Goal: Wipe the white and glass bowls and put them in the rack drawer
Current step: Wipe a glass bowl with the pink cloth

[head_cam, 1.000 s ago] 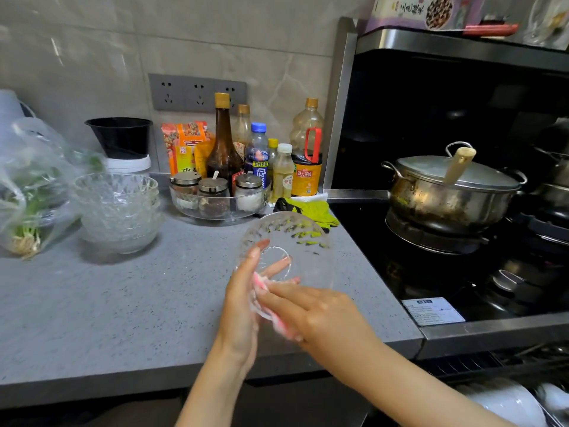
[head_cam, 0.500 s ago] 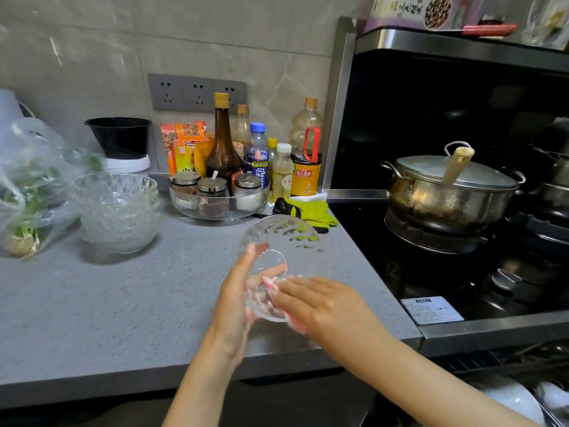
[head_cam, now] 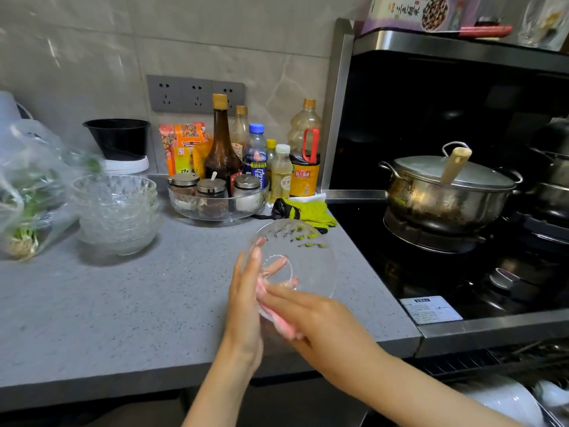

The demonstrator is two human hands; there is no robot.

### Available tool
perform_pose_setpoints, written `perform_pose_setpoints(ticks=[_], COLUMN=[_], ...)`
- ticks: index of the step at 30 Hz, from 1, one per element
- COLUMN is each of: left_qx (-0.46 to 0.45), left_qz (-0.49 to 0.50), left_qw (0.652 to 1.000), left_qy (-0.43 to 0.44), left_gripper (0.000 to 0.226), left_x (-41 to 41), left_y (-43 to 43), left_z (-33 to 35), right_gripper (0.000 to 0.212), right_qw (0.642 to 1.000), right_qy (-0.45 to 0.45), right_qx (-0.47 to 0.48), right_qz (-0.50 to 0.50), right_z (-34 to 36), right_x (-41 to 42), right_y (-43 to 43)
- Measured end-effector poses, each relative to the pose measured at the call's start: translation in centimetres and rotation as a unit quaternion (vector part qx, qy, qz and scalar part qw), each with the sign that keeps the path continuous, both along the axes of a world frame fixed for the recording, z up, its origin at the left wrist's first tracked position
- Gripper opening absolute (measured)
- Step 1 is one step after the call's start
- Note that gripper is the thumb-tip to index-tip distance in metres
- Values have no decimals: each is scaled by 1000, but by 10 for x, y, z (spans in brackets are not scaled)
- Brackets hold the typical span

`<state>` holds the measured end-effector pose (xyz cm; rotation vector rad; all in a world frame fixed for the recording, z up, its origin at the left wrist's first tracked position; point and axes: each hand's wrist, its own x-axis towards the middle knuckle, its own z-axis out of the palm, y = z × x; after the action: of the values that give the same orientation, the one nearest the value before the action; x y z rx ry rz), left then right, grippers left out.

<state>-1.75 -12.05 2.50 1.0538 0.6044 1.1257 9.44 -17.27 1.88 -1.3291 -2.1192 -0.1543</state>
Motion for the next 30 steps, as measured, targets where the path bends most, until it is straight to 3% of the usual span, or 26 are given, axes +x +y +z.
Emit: perform_pose_setpoints(ticks=[2,4,7,9,12,19,22,25,30], left_qx=[13,19,12,3,4,13,0,-13,-2], left_qz=[-28,-68,-134,-167,-183,-96,-69,-81,-97], left_qw=[998,991,973,963,960,987,992,994,994], left_qy=[55,114,188,211,211,129,105,76,58], left_gripper=[49,52,47,43,42,51,50,48,55], left_x=[-12,-20,-22,-19,-15,-14,-11,-10,-12], left_y=[9,17,20,19,15,9,8,5,5], left_z=[0,0,-2,-2,-2,-2,-3,-2,2], right_gripper=[38,46,51,65,71,63,65,72,86], right_qw=[977,928,868,846,846,952,979,980,941], right_qy=[-199,-351,-470,-498,-483,-281,-186,-183,-260], right_qx=[74,99,130,145,147,30,-40,-35,13], right_qz=[-36,-75,-95,-122,-170,-115,-70,-76,-216], right_z=[-3,-4,-9,-12,-14,-24,-16,-8,-6], right_x=[20,43,69,74,71,31,10,4,6], right_y=[1,1,0,0,0,-13,-18,-12,2])
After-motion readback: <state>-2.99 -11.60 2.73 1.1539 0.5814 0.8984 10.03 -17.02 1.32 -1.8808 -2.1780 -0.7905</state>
